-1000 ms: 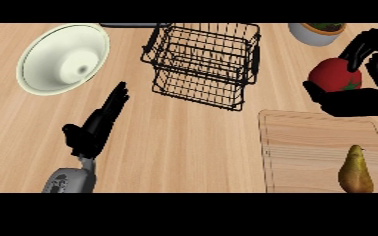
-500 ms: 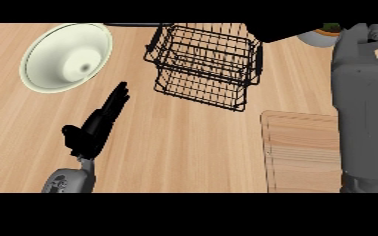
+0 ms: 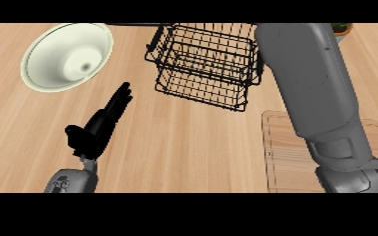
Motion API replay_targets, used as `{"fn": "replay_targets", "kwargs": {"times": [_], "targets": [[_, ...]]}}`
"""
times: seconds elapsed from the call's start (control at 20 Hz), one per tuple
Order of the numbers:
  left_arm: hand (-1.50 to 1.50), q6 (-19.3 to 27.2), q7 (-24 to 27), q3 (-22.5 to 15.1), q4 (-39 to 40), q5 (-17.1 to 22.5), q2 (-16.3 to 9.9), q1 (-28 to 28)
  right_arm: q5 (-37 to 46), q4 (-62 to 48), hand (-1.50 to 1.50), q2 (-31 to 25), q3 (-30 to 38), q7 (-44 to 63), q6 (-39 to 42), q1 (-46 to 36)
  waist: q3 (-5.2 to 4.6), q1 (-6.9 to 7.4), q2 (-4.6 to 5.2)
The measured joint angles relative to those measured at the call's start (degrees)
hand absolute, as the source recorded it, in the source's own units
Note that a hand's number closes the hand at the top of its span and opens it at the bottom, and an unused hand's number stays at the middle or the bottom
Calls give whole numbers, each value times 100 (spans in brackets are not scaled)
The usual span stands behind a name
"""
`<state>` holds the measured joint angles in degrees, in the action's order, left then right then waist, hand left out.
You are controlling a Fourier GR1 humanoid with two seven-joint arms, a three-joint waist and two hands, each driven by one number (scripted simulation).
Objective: Pick the tomato from the cutting board and place it in the tiered basket
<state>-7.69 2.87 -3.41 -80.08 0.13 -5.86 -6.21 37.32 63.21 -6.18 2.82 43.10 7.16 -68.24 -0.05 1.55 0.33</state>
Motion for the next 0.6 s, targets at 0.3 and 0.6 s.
{"fn": "replay_targets", "kwargs": {"times": [0.3,0.6], "targets": [[0,26,145,65,207,-54,19,-124,80,-1346,150,292,118,-573,-559,-581,1,1,15],[0,52,144,82,300,-68,84,-215,-187,-2332,150,521,378,-1111,-1103,-905,0,17,17]]}}
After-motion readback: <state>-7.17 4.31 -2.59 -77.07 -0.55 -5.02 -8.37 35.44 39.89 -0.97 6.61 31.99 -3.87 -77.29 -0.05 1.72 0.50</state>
